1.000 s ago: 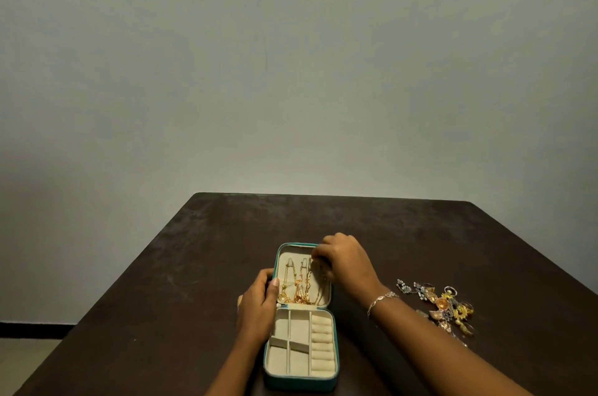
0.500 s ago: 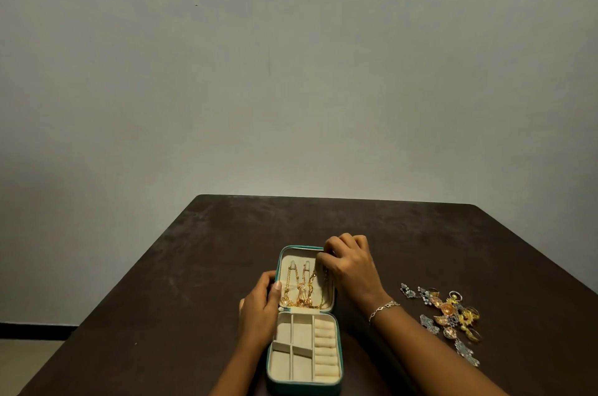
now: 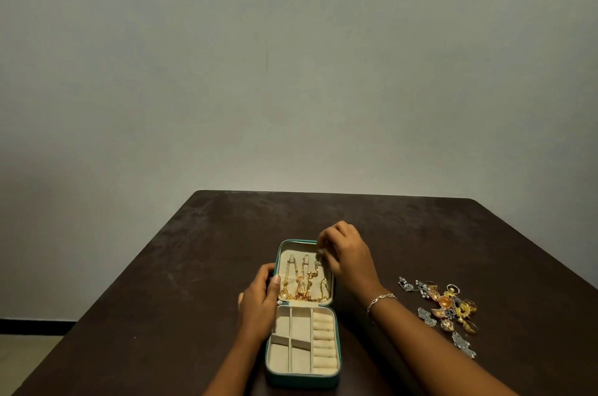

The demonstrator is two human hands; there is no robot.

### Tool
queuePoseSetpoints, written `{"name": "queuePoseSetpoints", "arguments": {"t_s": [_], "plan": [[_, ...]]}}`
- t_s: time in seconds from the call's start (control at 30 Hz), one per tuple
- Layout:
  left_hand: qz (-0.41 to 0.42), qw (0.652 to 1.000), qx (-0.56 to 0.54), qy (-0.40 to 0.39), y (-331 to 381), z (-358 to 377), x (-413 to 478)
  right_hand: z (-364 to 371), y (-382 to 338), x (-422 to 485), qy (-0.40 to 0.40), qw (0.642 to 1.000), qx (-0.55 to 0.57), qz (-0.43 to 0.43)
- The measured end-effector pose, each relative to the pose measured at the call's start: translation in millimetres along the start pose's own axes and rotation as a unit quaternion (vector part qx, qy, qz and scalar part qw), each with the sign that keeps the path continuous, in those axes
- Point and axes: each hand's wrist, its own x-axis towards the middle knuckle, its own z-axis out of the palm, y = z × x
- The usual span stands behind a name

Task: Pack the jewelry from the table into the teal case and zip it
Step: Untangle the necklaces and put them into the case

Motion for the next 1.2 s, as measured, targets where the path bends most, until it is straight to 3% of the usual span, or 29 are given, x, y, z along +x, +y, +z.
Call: {"name": "queuePoseSetpoints", "arguments": {"t_s": [0.13, 0.27, 0.37, 0.43, 0.6, 0.9, 1.2], "plan": [[0.012, 1.000, -0.011, -0.003, 1.6, -1.1, -0.8, -9.7, -8.5, -9.3, 0.048, 0.978, 0.176, 0.105], [0.011, 1.000, -0.016, 0.001, 1.9, -2.1, -0.4, -14.6, -22.3, -27.0, 0.085, 0.925, 0.296, 0.223], [0.008, 1.000, -0.013, 0.004, 0.3, -1.4, -1.2, -16.6, -29.9, -46.1, 0.049, 0.874, 0.360, 0.322], [0.009, 1.000, -0.017, 0.011, 0.9, 0.0, -1.6, -13.3, -33.8, -62.7, 0.022, 0.821, 0.425, 0.380], [0.018, 0.999, -0.020, 0.032, 1.7, 1.9, -0.4, -7.0, -51.9, -92.1, 0.010, 0.752, 0.502, 0.428], [-0.038, 0.993, -0.013, 0.113, 4.2, 6.3, -11.2, -12.5, -69.1, -96.0, -0.026, 0.751, 0.516, 0.410], [-0.090, 0.966, -0.226, 0.087, 17.7, 19.3, -45.7, -29.2, -70.9, -96.2, -0.040, 0.750, 0.518, 0.409]]}}
